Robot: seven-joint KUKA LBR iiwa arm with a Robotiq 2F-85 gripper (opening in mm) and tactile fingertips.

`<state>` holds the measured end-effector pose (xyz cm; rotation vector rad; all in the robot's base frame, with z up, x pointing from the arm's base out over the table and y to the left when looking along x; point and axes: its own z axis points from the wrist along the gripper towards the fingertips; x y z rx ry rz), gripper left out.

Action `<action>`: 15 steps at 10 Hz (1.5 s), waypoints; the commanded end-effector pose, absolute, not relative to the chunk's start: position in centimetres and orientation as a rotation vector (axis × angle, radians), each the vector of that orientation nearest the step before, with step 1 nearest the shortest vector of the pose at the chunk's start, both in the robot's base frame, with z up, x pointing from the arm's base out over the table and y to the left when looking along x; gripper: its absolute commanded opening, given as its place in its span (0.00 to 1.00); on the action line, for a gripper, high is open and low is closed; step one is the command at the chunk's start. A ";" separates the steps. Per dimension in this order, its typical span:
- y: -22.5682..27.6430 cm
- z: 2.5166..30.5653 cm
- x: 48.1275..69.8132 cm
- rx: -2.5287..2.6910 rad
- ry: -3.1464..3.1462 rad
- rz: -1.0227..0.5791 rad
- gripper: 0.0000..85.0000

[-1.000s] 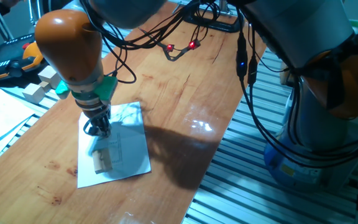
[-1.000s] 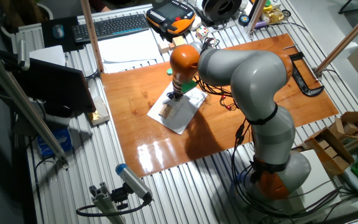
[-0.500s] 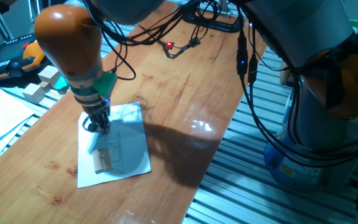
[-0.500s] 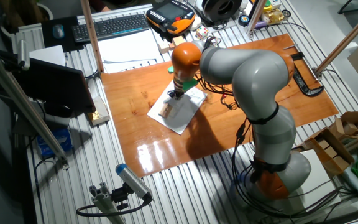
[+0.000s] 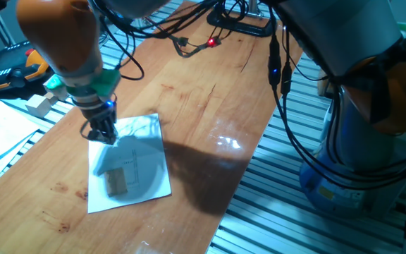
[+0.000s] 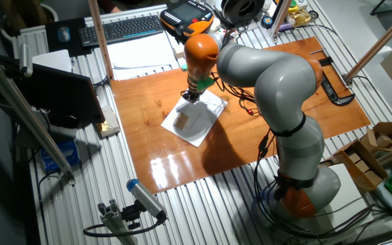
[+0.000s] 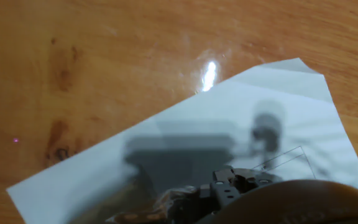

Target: Unfold a piece of paper

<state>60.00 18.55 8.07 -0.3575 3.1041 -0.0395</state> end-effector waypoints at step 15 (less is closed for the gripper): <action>16.5 10.2 58.3 -0.148 3.103 0.026 0.02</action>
